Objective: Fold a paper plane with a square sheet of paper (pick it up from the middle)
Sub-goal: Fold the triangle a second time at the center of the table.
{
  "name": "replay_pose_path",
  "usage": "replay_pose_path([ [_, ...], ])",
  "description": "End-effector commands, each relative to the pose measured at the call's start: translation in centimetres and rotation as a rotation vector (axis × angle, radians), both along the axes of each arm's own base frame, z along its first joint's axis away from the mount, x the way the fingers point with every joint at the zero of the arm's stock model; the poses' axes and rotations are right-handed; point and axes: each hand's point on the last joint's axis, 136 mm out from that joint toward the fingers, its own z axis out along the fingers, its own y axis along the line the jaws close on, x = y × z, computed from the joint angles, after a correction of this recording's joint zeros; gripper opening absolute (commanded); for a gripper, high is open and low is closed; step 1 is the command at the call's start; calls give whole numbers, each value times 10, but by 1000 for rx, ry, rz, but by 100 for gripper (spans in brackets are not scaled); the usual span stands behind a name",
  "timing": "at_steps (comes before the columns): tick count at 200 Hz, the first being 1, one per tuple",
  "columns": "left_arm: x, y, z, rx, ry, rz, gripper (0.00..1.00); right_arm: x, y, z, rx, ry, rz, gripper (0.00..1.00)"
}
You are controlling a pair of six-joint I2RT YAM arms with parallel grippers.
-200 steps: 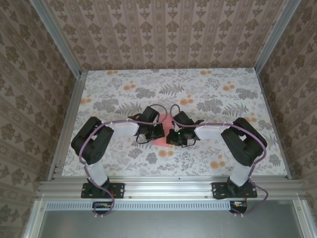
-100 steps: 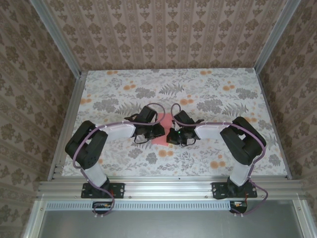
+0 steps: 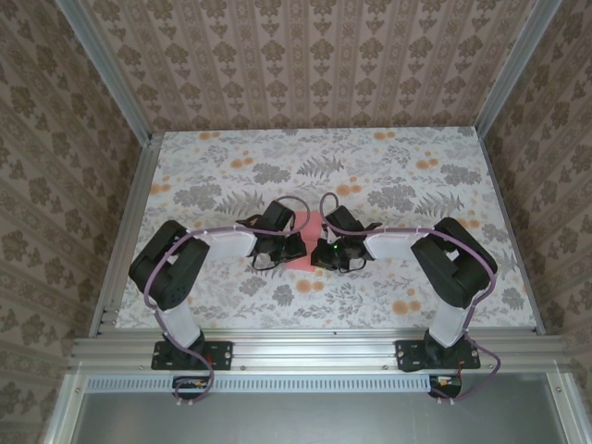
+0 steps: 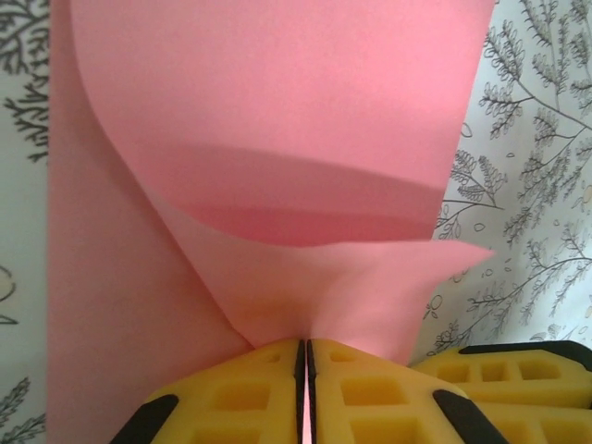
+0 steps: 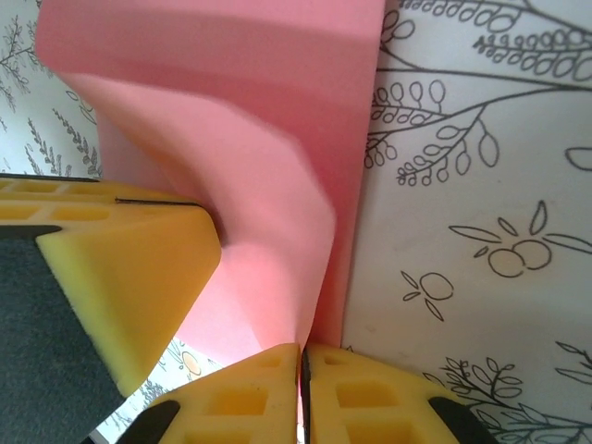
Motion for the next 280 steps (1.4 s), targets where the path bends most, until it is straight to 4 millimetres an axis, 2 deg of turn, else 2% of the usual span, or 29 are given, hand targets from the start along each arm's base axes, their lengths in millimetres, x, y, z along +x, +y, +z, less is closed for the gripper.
replay_pose_path([
  [1, -1, 14, -13, 94, 21, 18, 11, -2, -14, 3, -50, 5, -16, 17],
  [31, -4, 18, -18, 120, 41, 25, 9, 6, -19, 35, -54, -91, -20, 21],
  [57, -6, 18, -21, 131, 55, 26, 8, 5, -12, 39, -36, -97, 16, 16],
  [80, -6, 17, -20, 134, 57, 27, 8, 2, 2, 33, -12, -74, 48, 11],
  [126, -7, 18, -21, 138, 62, 29, 7, -2, 20, 18, 37, -25, 90, 9],
  [150, -6, 17, -20, 132, 62, 30, 7, -7, 14, 2, 4, 13, 86, 9],
  [203, 3, 17, -6, 100, 39, 48, 7, -26, -16, -32, -102, 99, 48, 9],
  [238, 23, 24, 2, 78, 14, 73, 8, -34, -24, -38, -138, 124, 53, 9],
  [280, 43, 40, -7, 114, 12, 108, 9, -38, -30, -41, -156, 133, 51, 9],
])
